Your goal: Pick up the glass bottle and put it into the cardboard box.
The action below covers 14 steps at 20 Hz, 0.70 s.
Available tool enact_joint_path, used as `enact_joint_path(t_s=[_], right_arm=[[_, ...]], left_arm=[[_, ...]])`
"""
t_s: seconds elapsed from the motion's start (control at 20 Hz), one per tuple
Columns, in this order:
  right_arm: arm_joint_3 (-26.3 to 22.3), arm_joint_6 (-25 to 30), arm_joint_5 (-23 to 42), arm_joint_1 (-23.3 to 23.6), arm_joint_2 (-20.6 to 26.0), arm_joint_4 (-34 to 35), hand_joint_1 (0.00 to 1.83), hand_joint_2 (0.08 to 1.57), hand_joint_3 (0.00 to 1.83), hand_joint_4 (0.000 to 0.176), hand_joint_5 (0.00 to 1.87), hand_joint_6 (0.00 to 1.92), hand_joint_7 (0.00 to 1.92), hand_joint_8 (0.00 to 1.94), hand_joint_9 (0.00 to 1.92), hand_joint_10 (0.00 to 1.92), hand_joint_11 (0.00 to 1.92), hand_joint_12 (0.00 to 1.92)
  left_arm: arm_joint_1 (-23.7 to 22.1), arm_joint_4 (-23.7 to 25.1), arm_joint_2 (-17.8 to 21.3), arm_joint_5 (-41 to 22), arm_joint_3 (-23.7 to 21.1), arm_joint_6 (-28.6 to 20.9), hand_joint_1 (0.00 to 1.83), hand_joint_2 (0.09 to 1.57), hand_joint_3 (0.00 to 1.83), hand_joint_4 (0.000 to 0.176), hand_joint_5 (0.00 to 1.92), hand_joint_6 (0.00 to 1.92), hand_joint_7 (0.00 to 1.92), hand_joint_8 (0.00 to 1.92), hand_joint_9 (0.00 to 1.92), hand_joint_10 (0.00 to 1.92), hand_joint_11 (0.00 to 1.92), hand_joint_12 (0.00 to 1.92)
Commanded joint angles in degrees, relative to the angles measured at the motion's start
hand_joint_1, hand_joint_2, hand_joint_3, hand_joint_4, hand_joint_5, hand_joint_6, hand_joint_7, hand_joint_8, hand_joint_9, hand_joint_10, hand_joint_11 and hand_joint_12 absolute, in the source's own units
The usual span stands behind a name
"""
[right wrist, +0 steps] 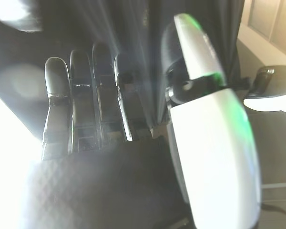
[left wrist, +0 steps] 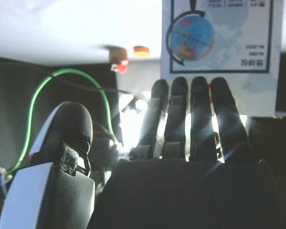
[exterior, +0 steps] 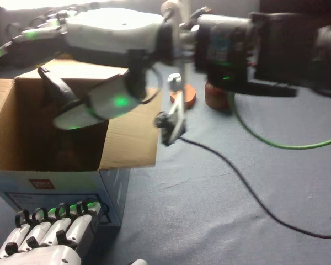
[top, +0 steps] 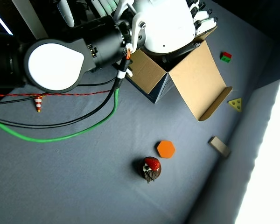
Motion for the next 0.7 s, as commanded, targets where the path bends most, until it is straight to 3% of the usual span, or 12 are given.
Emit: enact_joint_path(t_s=[0.0, 0.05, 0.1, 0.3, 0.4, 0.45, 0.5, 0.55, 0.6, 0.65], right_arm=[[-1.09, 1.33, 4.85, 1.23, 1.27, 1.33, 0.84, 1.08, 0.0, 0.0, 0.2, 0.19, 0.37, 0.02, 0.14, 0.69, 0.0, 1.29], [-3.15, 1.77, 4.27, 1.66, 3.59, 0.2, 0.85, 1.08, 0.0, 0.0, 0.19, 0.17, 0.36, 0.01, 0.14, 0.69, 0.0, 1.29], [-6.17, 1.98, 2.9, 2.15, 6.78, -0.51, 0.85, 1.07, 0.0, 0.0, 0.19, 0.17, 0.36, 0.01, 0.13, 0.69, 0.0, 1.29], [-18.22, 3.14, -9.52, 3.47, 18.99, -1.8, 0.84, 1.06, 0.0, 0.0, 0.2, 0.16, 0.38, 0.02, 0.13, 0.69, 0.0, 1.28], [-25.71, 2.81, -20.2, 3.76, 25.51, -1.62, 0.81, 1.07, 0.0, 0.0, 0.21, 0.15, 0.38, 0.01, 0.09, 0.74, 0.0, 1.26], [-29.22, 4.06, -26.42, 3.91, 28.59, -1.55, 0.69, 1.11, 0.01, 0.0, 0.24, 0.16, 0.41, 0.02, 0.1, 0.76, 0.0, 1.25], [-31.32, 6.74, -30.87, 3.9, 30.02, -1.55, 0.69, 1.11, 0.01, 0.0, 0.24, 0.16, 0.41, 0.02, 0.1, 0.76, 0.0, 1.25], [-33.58, 9.32, -35.61, 3.84, 31.67, -1.55, 0.55, 1.17, 0.03, 0.0, 0.41, 0.31, 0.61, 0.11, 0.22, 0.84, 0.0, 1.37], [-35.3, 11.79, -39.18, 3.7, 32.93, -1.55, 0.55, 1.17, 0.03, 0.0, 0.41, 0.31, 0.61, 0.11, 0.22, 0.84, 0.0, 1.37], [-37.09, 14.45, -43.15, 3.51, 33.85, -1.55, 0.54, 1.19, 0.02, 0.0, 0.58, 0.52, 0.78, 0.18, 0.4, 0.87, 0.05, 1.6]], left_arm=[[-0.41, 4.9, -0.02, -3.81, -0.32, -0.23, 0.0, 1.3, 0.0, 0.0, 0.11, 0.0, 0.12, 0.0, 0.08, 0.0, 0.0, 0.17], [-0.98, 4.12, 0.01, -3.81, -0.56, -0.23, 0.0, 1.3, 0.0, 0.0, 0.13, 0.01, 0.12, 0.0, 0.09, 0.0, 0.0, 0.17], [-2.78, 0.25, 0.0, -3.81, -1.23, 0.12, 0.0, 1.3, 0.0, 0.0, 0.13, 0.01, 0.13, 0.0, 0.09, 0.0, 0.0, 0.17], [-11.02, -7.56, -0.06, -3.81, -3.04, 6.45, 0.01, 1.3, 0.0, 0.0, 0.15, 0.01, 0.14, 0.01, 0.1, 0.01, 0.0, 0.18], [-17.68, -16.13, -0.43, -3.81, -4.09, 11.39, 0.02, 1.29, 0.0, 0.0, 0.15, 0.01, 0.14, 0.01, 0.1, 0.01, 0.0, 0.18], [-21.41, -20.56, -0.57, -3.81, -4.65, 13.06, 0.03, 1.29, 0.0, 0.0, 0.15, 0.01, 0.14, 0.01, 0.1, 0.01, 0.0, 0.18], [-24.17, -23.45, -0.55, -3.81, -4.95, 15.05, 0.03, 1.29, 0.0, 0.0, 0.15, 0.01, 0.14, 0.01, 0.1, 0.01, 0.0, 0.18], [-28.25, -26.74, -0.48, -3.81, -5.23, 18.61, 0.03, 1.29, 0.0, 0.0, 0.15, 0.01, 0.15, 0.0, 0.12, 0.01, 0.0, 0.25], [-32.48, -30.67, -0.44, -3.82, -5.22, 22.32, 0.03, 1.29, 0.0, 0.0, 0.15, 0.01, 0.15, 0.0, 0.12, 0.01, 0.0, 0.25], [-37.35, -34.72, -0.39, -3.82, -4.89, 26.08, 0.03, 1.28, 0.0, 0.0, 0.2, 0.02, 0.22, 0.02, 0.17, 0.02, 0.0, 0.44]])
